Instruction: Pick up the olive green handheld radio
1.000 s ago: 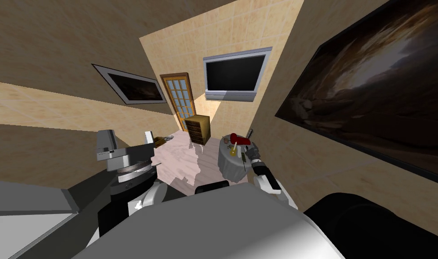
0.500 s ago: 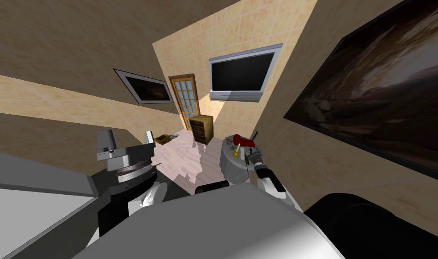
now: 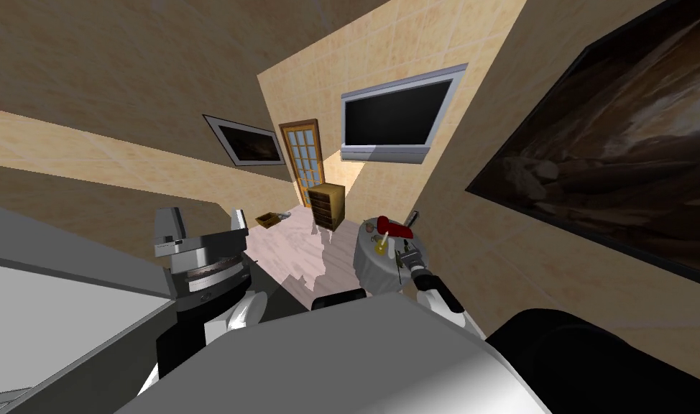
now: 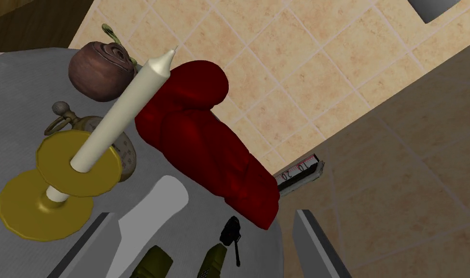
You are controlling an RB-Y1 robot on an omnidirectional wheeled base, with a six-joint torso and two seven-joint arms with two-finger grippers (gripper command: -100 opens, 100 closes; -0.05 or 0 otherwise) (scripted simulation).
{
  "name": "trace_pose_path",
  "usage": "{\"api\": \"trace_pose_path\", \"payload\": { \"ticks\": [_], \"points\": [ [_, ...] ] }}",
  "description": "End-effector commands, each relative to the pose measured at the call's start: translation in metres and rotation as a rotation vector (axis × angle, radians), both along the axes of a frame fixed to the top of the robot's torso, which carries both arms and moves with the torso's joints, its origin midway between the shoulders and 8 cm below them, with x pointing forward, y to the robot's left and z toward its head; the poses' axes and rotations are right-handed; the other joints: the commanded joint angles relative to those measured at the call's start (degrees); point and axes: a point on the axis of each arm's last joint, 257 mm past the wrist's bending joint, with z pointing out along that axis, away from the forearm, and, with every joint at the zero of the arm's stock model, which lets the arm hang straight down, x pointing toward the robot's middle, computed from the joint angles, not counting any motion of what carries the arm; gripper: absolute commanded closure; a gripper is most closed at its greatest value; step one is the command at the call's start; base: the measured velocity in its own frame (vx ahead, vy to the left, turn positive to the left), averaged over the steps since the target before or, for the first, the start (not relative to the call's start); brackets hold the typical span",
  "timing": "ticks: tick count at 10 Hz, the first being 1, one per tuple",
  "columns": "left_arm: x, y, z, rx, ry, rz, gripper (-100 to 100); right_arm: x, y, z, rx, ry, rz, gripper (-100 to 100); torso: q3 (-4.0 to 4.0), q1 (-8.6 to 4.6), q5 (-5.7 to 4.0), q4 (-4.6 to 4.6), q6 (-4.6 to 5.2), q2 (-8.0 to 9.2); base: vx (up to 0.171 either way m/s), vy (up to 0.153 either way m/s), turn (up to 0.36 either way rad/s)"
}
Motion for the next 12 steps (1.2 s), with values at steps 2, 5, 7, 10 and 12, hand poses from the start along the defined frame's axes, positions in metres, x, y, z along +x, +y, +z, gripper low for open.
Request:
{"api": "trace_pose_path", "payload": {
  "ticks": [2, 5, 7, 10, 12],
  "points": [
    [0.0, 0.0, 0.0, 0.0, 0.0, 0.0, 0, -0.013, -0.009, -0.022, 0.107, 0.037, -0.043, -100, 0.0, 0.0, 0.0, 0.0, -0.02, 0.0, 0.008, -0.008, 0.127],
    [0.0, 0.0, 0.0, 0.0, 0.0, 0.0, 0, -0.041, -0.027, -0.058, 0.274, 0.099, -0.125, -100, 0.0, 0.0, 0.0, 0.0, 0.0, 0.0, 0.008, -0.008, 0.135],
    [0.0, 0.0, 0.0, 0.0, 0.0, 0.0, 0, -0.056, -0.034, -0.075, 0.364, 0.124, -0.173, -100, 0.0, -0.01, 0.0, 0.0, 0.01, 0.0, 0.007, -0.009, 0.116],
    [0.0, 0.0, 0.0, 0.0, 0.0, 0.0, 0, -0.072, -0.042, -0.091, 0.455, 0.146, -0.224, -100, 0.0, -0.02, 0.0, 0.0, -0.01, 0.0, 0.006, -0.011, 0.109],
    [0.0, 0.0, 0.0, 0.0, 0.0, 0.0, 0, -0.089, -0.048, -0.106, 0.537, 0.168, -0.276, -100, 0.0, -0.01, -0.01, 0.0, -0.01, 0.01, 0.005, -0.009, 0.115]
  ]
}}
